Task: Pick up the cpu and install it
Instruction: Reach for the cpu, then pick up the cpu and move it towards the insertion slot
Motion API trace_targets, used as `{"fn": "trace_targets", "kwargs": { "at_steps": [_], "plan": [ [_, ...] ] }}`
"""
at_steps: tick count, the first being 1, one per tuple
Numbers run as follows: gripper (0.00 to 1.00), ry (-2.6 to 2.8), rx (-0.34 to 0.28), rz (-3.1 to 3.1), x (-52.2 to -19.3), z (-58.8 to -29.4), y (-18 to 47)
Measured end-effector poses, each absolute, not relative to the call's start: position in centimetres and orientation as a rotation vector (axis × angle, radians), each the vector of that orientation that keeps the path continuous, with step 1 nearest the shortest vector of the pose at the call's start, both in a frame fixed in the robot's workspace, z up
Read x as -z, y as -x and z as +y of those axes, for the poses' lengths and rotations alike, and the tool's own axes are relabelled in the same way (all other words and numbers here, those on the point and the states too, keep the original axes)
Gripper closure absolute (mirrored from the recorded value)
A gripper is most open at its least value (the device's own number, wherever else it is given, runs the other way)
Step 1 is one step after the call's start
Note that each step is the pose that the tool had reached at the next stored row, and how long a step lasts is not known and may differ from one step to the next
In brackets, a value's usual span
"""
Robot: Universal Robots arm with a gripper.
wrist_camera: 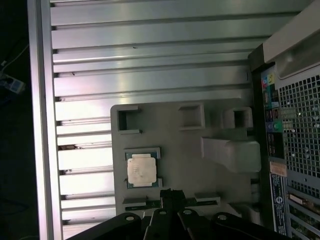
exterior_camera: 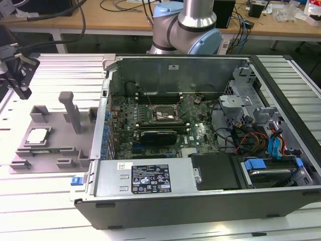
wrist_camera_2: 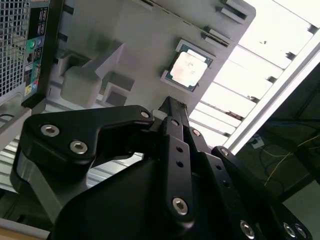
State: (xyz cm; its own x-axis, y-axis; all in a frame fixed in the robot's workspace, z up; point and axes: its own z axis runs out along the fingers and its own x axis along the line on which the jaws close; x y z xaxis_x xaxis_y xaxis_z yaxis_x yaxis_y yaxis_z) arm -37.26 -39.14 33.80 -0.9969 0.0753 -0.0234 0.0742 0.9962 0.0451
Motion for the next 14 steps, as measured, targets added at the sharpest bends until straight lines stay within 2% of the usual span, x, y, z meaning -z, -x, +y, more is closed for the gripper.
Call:
{"fn": "trace_targets", "kwargs": {
  "at_steps": [14],
  "plan": [
    [0.89, -0.117, -0.069, 3.114, -33.58, -39.15, 37.73]
  ]
}}
